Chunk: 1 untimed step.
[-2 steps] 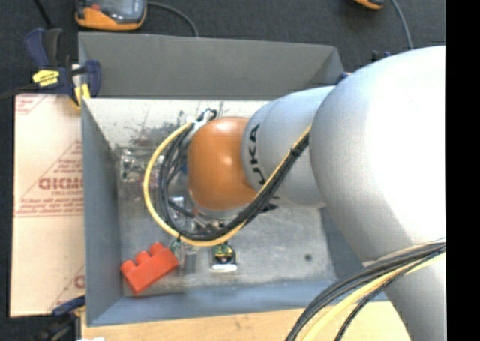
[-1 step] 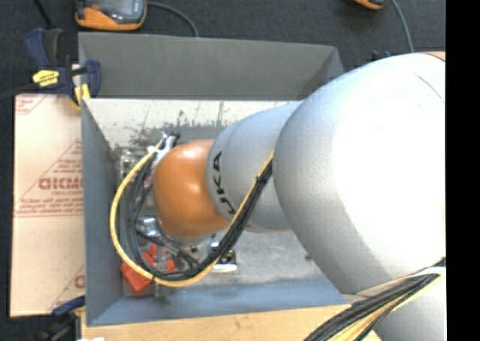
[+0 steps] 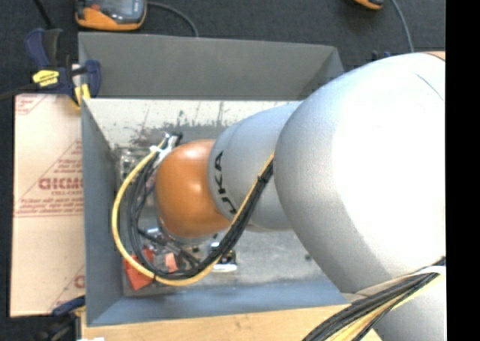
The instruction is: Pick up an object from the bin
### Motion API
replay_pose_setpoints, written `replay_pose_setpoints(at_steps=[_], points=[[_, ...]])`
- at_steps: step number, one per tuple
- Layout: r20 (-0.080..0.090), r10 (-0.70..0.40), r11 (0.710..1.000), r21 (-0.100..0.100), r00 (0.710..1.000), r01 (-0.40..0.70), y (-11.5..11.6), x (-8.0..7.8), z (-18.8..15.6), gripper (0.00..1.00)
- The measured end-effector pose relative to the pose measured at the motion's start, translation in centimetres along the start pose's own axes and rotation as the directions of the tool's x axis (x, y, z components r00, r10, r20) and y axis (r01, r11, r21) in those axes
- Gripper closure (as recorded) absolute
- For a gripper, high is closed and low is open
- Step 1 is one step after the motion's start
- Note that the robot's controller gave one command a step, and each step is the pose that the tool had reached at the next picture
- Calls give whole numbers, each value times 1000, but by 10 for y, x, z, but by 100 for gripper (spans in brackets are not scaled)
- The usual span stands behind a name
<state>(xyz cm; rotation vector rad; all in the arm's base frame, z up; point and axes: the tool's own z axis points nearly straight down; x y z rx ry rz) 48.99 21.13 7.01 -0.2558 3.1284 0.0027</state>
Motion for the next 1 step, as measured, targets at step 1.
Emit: replay_pose_setpoints(at_steps=[1], points=[[7, -33, 999, 0, 999, 33, 5, 11, -133, 100]])
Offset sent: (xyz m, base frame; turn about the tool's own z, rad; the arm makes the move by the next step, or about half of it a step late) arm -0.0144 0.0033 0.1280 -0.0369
